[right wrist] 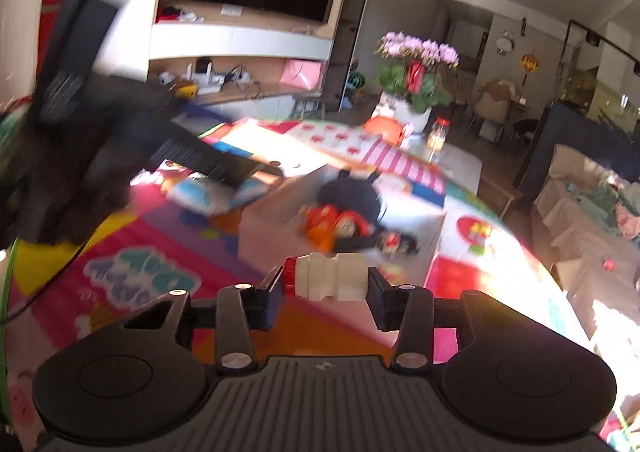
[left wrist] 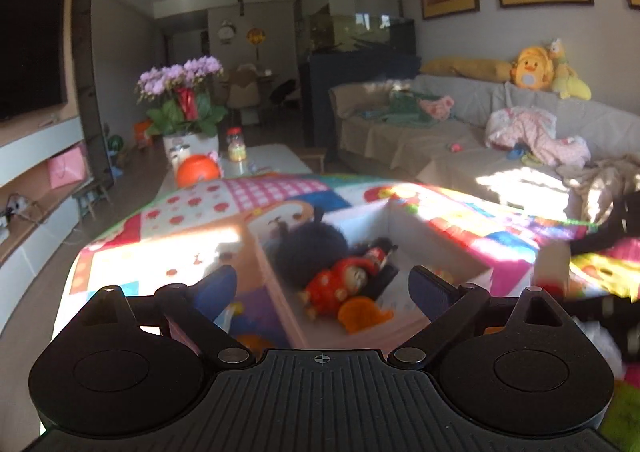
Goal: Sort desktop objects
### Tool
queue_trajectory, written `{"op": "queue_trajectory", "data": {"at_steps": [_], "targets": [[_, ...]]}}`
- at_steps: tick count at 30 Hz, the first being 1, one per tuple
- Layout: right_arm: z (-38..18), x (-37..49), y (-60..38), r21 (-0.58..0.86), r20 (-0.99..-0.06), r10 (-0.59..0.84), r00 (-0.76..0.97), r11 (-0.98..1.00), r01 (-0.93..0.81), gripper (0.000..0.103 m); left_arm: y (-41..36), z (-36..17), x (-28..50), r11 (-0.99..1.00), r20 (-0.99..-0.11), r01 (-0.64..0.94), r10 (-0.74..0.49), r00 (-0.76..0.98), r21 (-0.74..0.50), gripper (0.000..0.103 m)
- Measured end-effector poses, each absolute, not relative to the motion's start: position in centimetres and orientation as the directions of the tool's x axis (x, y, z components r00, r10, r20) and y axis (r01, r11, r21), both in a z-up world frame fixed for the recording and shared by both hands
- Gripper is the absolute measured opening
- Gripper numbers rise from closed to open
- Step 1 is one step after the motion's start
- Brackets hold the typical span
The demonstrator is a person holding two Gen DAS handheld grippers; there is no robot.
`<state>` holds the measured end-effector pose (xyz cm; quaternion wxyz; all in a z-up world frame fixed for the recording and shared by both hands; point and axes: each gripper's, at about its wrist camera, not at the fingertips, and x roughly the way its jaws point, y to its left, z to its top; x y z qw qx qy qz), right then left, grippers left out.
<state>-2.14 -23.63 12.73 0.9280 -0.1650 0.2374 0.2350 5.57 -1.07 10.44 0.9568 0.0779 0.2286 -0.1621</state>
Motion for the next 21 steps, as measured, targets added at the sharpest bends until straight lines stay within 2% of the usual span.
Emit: {"op": "queue_trajectory", "data": {"at_steps": [4,5,6,7,10,11,16,21], "targets": [[14.5,3.5,-22.8,-0.165,-0.500,0.327,0.802,0.873,-0.459,0.043,1.0,8.2,3.1,0.923,-0.555,0.370,-0.253,0.793,0.107,0.100],[14.5,5.2,-22.5,-0.160,-0.508,0.309,0.804,0.883,-0.441,0.045,1.3,7.8,2.6,0.921,-0.562,0.369,-0.243,0.790,0.121,0.100],[14.4,6.8,-22.2,-0.148,-0.523,0.291,0.801,0.894,-0.422,0.054,1.7,7.3,2.0,0.921,-0.570,0.367,-0.231,0.788,0.134,0.100],[14.1,8.2,-22.0,-0.130,-0.536,0.277,0.797,0.906,-0.402,0.057,2.3,6.7,1.5,0.920,-0.579,0.363,-0.218,0.786,0.146,0.100],[13.0,10.6,-20.4,-0.093,-0.567,0.268,0.779,0.919,-0.384,0.057,3.6,5.2,0.4,0.927,-0.599,0.335,-0.175,0.781,0.167,0.101],[12.7,10.7,-19.6,-0.080,-0.572,0.285,0.769,0.914,-0.398,0.058,4.2,4.8,0.2,0.932,-0.603,0.320,-0.159,0.782,0.169,0.101],[11.2,10.0,-11.9,-0.016,-0.596,0.433,0.676,0.835,-0.550,0.075,7.5,4.0,-0.1,0.964,-0.622,0.235,-0.108,0.776,0.125,0.101],[8.7,12.7,-3.4,0.039,-0.680,0.441,0.587,0.820,-0.571,0.077,9.2,3.7,-0.7,0.978,-0.624,0.189,-0.096,0.776,0.084,0.102]]}}
